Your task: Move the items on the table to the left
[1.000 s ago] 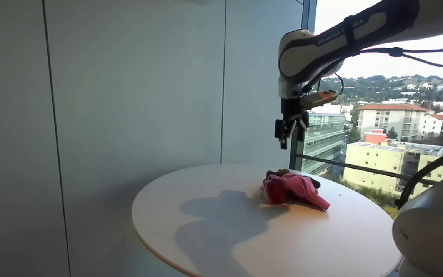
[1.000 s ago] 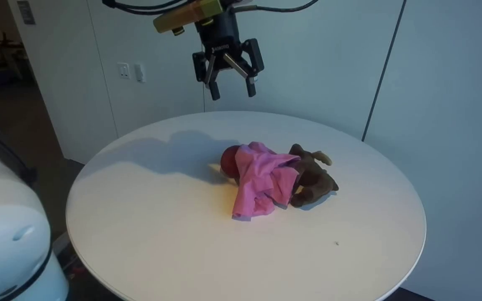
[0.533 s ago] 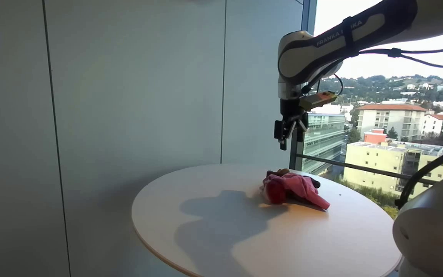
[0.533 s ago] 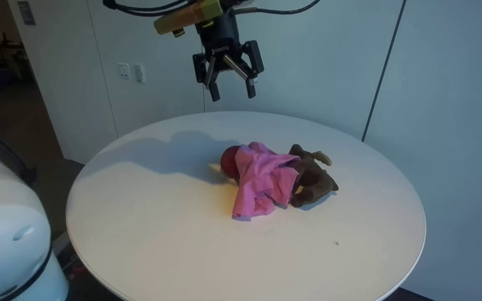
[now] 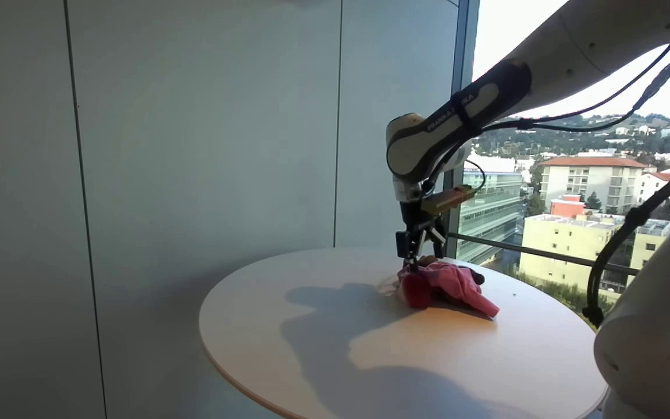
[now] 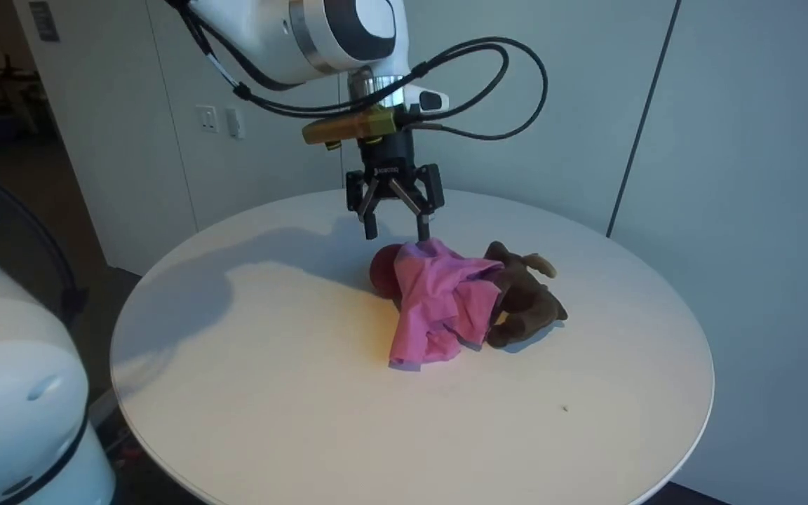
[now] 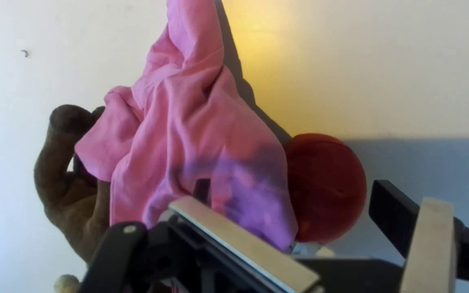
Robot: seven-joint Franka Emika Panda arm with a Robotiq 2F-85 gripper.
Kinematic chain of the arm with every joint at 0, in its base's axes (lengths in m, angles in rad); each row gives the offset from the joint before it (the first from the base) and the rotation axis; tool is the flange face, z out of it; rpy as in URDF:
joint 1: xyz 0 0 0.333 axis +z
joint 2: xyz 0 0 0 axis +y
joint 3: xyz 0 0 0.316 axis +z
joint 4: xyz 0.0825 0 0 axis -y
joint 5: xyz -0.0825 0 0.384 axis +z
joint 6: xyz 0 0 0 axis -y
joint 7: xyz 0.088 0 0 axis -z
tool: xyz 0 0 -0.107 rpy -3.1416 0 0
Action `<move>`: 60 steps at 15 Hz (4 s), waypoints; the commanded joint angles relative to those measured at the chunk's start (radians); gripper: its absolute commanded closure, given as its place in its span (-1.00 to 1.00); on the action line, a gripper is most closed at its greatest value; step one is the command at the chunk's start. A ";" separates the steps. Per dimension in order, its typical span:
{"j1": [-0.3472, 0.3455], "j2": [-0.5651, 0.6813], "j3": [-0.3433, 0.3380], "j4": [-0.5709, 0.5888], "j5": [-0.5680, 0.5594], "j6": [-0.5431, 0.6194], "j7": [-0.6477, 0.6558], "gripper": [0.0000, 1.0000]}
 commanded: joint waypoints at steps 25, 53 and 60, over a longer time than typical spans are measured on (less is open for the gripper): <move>-0.028 0.091 -0.129 0.182 0.238 -0.046 -0.143 0.82; 0.310 -0.137 0.098 0.006 0.528 0.175 -0.437 -0.49; 0.117 -0.025 -0.063 0.109 0.270 0.406 -0.446 -1.00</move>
